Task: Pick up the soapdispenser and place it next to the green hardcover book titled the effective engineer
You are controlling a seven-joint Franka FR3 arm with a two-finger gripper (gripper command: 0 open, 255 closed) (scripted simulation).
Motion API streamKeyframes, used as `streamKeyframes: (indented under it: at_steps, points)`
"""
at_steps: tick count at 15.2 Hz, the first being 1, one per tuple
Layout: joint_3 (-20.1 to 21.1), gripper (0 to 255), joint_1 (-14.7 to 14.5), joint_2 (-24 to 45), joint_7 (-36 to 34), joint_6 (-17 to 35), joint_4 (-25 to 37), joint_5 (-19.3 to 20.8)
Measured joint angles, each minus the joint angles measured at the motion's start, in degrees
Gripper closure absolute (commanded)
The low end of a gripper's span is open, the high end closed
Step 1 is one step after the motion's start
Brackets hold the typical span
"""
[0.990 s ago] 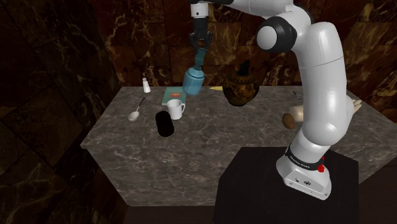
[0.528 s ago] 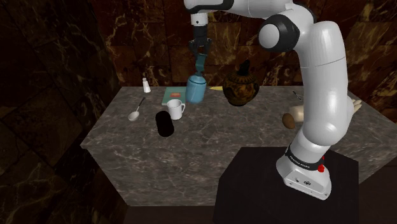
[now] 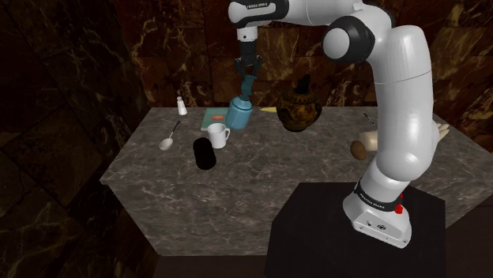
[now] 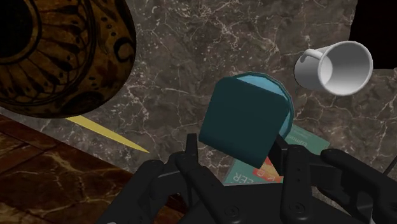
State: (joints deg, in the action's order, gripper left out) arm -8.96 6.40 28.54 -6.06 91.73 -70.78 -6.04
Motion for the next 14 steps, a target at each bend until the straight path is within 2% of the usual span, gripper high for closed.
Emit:
streamKeyframes:
  at_steps: [4,5,11,14]
  points:
    - [0.00,255,-0.01,-0.05,0.00,0.15,-0.17,0.00]
    - [0.00,0,-0.01,-0.03,0.00,0.12,-0.13,0.00]
    - [0.01,0,-0.01,-0.04,0.00,0.12,-0.08,-0.01]
    - [-0.02,0,0.57,1.47,-0.07,-4.86,6.52,-0.17]
